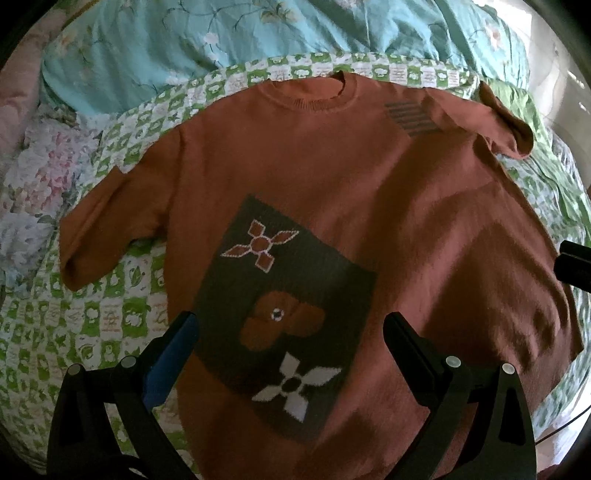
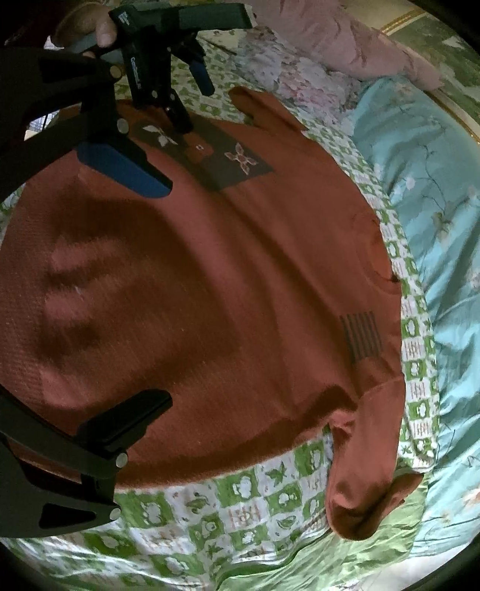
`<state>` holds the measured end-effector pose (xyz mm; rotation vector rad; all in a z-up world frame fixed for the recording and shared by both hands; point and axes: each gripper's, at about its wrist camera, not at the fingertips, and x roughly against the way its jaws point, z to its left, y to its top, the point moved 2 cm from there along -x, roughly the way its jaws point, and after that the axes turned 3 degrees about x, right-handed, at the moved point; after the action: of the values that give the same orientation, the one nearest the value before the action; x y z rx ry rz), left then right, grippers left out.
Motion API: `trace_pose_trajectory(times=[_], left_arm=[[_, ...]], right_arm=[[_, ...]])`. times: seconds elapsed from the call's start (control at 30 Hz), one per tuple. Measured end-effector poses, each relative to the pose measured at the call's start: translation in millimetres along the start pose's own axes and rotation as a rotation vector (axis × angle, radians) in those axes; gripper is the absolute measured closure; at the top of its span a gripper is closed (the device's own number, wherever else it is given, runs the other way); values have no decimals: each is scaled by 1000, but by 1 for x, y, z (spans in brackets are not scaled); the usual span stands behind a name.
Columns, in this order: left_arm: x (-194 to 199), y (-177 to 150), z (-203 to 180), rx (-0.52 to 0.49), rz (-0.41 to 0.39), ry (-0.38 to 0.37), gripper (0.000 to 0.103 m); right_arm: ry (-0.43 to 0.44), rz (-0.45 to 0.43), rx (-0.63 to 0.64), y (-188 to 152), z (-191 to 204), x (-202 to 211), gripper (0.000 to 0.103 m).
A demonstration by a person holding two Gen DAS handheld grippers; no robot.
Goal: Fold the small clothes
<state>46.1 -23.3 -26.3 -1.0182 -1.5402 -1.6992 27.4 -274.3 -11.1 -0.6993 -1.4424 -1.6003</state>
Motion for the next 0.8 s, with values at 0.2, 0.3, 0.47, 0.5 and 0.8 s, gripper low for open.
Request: trace_pose_trajectory(times=[0.2,0.3,0.47,0.5,0.8], left_arm=[[-13,16,0,13,22,6,3],[-18,30,1,27,-2,1,3],[-27,64,4,54,-34,-7,3],[-31,70,5,56,-22,5,3],[-61,132,16,133,-22,10,3]], right_arm=[[12,-20,-59,22,-34,2,0],[16,-27,-100,36,-55,2,0],[-15,-90,-134,70,-102,7,0],[-15,-97,-147,75,-110,7,0],[-110,-203,-372,158,-261,12,24]])
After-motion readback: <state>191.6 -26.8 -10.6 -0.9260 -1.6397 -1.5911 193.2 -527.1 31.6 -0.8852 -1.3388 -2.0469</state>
